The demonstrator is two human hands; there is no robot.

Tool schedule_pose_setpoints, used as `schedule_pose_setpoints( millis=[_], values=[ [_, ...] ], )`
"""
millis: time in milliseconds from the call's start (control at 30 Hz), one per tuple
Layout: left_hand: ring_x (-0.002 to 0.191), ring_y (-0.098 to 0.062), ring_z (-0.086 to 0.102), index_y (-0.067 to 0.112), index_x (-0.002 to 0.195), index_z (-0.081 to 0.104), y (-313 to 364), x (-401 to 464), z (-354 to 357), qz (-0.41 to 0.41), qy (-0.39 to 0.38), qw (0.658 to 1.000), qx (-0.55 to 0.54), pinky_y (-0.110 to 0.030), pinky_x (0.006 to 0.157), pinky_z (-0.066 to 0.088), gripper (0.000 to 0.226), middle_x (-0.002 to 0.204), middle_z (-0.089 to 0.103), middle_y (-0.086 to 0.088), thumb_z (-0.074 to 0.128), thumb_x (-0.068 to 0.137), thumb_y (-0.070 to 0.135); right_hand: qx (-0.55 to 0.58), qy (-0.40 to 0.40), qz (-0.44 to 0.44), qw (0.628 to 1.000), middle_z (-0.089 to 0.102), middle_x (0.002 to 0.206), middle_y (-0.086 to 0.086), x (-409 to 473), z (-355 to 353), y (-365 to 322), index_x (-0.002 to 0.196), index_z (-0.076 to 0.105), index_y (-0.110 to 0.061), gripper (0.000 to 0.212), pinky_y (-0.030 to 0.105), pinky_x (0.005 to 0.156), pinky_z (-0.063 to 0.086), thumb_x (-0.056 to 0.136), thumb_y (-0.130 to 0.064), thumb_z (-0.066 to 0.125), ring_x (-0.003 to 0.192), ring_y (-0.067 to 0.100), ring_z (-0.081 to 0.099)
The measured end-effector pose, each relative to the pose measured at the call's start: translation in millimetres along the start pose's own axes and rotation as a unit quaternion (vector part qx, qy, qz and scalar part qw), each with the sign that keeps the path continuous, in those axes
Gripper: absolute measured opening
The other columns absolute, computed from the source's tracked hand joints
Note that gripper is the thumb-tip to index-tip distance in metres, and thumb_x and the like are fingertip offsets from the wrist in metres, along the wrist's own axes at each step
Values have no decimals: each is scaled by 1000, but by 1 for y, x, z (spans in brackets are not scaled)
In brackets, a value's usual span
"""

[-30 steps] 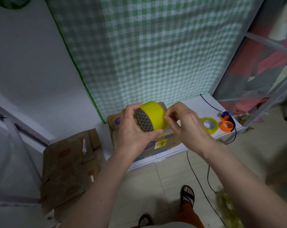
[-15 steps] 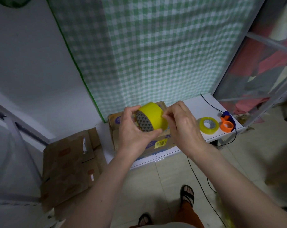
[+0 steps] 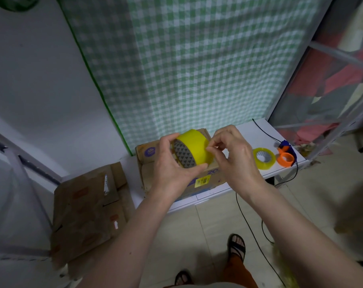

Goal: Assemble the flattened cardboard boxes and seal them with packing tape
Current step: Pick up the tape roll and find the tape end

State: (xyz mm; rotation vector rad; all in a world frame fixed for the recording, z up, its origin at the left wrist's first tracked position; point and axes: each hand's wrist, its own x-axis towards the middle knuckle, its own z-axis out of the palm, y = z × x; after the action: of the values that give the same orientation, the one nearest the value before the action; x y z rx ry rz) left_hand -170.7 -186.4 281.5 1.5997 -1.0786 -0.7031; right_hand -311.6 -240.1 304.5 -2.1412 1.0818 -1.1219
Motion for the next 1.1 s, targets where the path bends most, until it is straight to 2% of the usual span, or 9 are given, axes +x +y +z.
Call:
schedule_pose_setpoints(
  millis=[100,233,400,533,600,667,733,833,1100],
  values=[
    [117,-11,50,37,130,35,0,-3,6,10,-16,999,39,-37,95,51,104,124,48,7,94,45,30,-62,43,-66,995,54,88,2,-1,-1,1,83,58,-5,9,19,68,42,84,4,61,78,16,52],
    [113,-7,51,35,131,34,6,-3,12,18,8,998,52,-28,89,50,101,125,48,11,94,50,33,-151,81,-115,978,56,79,9,-2,0,-3,77,56,-2,7,33,57,41,79,4,58,73,27,53],
    [115,-8,51,37,129,34,2,-2,12,2,7,998,64,-20,86,46,100,127,49,10,94,49,36,-67,41,-34,996,55,78,-2,-4,-2,-3,86,56,-4,4,19,60,34,88,0,55,69,14,49],
    [114,-9,52,37,125,36,-2,-2,10,-9,6,998,55,-19,86,46,95,124,51,9,94,49,33,15,6,22,1000,56,74,-12,1,-8,-6,93,56,-9,5,10,63,41,91,-6,59,70,9,53],
    [114,-9,51,34,129,37,-2,0,8,-12,13,999,46,-21,89,47,97,124,48,9,94,51,30,41,-21,33,998,58,82,-9,4,-7,-7,109,56,-12,22,12,70,44,89,-10,64,76,7,55],
    [116,-11,49,30,133,38,-2,1,6,-5,25,998,59,-26,94,47,99,125,44,8,94,51,30,6,-32,28,999,55,85,-6,4,-1,-3,119,59,-10,37,13,74,45,84,-7,69,74,5,54],
    [116,-12,47,31,133,39,-3,1,6,11,34,996,87,-32,97,47,100,126,41,9,94,50,30,-38,-4,9,999,49,82,-9,3,4,-1,107,68,-6,26,6,71,41,82,1,68,71,-1,50],
    [117,-12,47,35,134,40,-6,0,5,11,35,995,97,-35,99,47,100,127,40,12,93,49,32,-64,23,-10,998,49,82,-5,1,10,0,89,73,-3,13,0,68,36,82,3,64,70,9,51],
    [116,-6,51,44,125,41,-11,5,0,-25,11,999,42,-30,97,49,97,126,48,14,95,45,32,-38,-16,-8,999,53,81,-2,0,10,-3,87,72,-5,11,4,63,37,83,3,65,70,-1,50]
  ],
)
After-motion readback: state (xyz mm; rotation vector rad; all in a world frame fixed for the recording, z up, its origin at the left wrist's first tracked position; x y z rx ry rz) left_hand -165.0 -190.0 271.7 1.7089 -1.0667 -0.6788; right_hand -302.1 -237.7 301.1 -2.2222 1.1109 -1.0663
